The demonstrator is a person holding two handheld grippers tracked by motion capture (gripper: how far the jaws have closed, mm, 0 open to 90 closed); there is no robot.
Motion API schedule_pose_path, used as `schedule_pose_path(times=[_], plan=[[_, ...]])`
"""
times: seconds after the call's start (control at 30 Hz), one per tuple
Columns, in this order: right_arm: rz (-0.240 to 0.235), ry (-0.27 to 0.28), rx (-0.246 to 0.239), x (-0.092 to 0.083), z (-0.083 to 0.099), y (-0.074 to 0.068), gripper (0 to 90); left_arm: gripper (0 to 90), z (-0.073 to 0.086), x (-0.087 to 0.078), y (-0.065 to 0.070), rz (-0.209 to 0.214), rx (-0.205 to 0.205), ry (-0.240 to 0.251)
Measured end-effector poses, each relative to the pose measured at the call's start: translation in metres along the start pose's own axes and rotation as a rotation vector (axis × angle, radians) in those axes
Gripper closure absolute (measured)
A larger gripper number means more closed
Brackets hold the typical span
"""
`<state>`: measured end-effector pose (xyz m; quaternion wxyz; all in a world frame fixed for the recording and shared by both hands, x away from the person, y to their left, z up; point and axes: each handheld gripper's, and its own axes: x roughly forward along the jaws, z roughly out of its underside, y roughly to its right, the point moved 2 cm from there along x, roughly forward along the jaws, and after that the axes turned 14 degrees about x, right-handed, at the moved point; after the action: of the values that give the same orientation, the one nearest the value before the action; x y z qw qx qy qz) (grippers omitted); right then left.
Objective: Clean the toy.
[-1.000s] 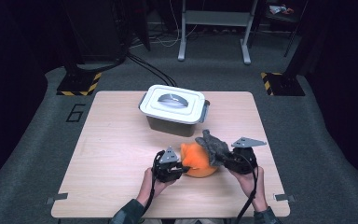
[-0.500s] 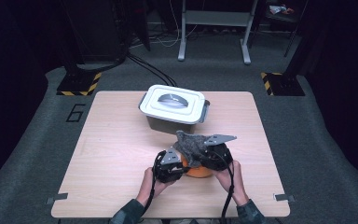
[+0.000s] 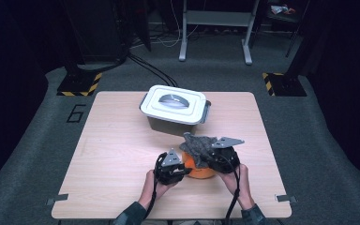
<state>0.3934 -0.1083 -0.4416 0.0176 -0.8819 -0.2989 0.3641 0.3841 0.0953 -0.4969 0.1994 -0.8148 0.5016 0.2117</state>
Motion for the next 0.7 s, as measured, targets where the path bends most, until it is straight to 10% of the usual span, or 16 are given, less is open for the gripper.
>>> schedule_pose_path(times=[0.7], plan=[[0.101, -0.029, 0.209, -0.004, 0.042, 0.075, 74.5, 75.5, 0.001, 0.001, 0.001, 0.007, 0.001, 0.003]])
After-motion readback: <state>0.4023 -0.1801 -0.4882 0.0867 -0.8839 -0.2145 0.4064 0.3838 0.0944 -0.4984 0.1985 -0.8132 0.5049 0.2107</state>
